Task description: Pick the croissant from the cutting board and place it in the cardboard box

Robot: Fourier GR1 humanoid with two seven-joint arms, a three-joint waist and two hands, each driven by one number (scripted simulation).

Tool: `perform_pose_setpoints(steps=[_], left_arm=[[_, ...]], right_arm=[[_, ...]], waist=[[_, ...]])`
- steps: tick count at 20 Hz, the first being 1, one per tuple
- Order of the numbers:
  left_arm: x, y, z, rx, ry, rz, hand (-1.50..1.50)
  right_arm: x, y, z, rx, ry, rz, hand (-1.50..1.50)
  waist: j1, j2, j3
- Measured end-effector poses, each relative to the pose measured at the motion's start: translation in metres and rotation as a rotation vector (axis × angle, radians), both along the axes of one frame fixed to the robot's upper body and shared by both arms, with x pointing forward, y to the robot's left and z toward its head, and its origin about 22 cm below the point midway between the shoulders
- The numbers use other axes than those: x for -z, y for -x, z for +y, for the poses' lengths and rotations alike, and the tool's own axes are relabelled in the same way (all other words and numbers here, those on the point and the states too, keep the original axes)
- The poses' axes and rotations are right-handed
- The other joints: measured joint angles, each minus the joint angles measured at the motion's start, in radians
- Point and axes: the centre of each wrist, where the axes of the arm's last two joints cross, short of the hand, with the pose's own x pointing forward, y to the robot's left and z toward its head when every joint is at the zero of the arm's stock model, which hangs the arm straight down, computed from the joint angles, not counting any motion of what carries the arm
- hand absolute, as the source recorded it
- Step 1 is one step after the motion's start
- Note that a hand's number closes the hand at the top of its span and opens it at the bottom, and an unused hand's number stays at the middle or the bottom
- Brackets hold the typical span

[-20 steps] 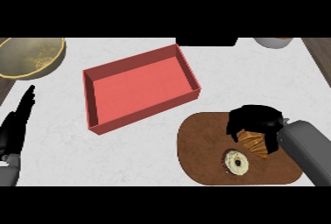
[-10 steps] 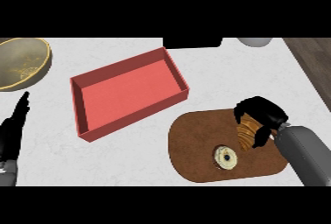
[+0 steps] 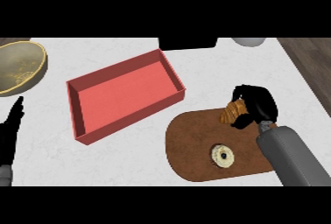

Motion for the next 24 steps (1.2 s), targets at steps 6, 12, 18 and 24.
perform_pose_setpoints(steps=[6, 12, 18, 24], left_arm=[[-0.001, 0.0, -0.003, 0.025, 0.003, -0.006, 0.0], [-0.007, -0.01, -0.011, 0.069, 0.007, -0.032, 0.0], [-0.006, -0.025, -0.013, 0.1, 0.006, -0.042, 0.0], [-0.007, -0.033, -0.022, 0.125, 0.005, -0.051, 0.0]], right_arm=[[-0.057, 0.013, 0.086, 0.029, -0.013, -0.26, 1.5], [-0.12, 0.043, 0.162, 0.034, -0.066, -0.33, 1.5], [-0.158, 0.039, 0.204, 0.054, -0.195, -0.354, 1.5], [-0.179, 0.003, 0.227, 0.089, -0.288, -0.338, 1.5]], waist=[[0.031, 0.012, 0.008], [0.075, 0.033, 0.012], [0.105, 0.047, 0.014], [0.128, 0.053, 0.014]])
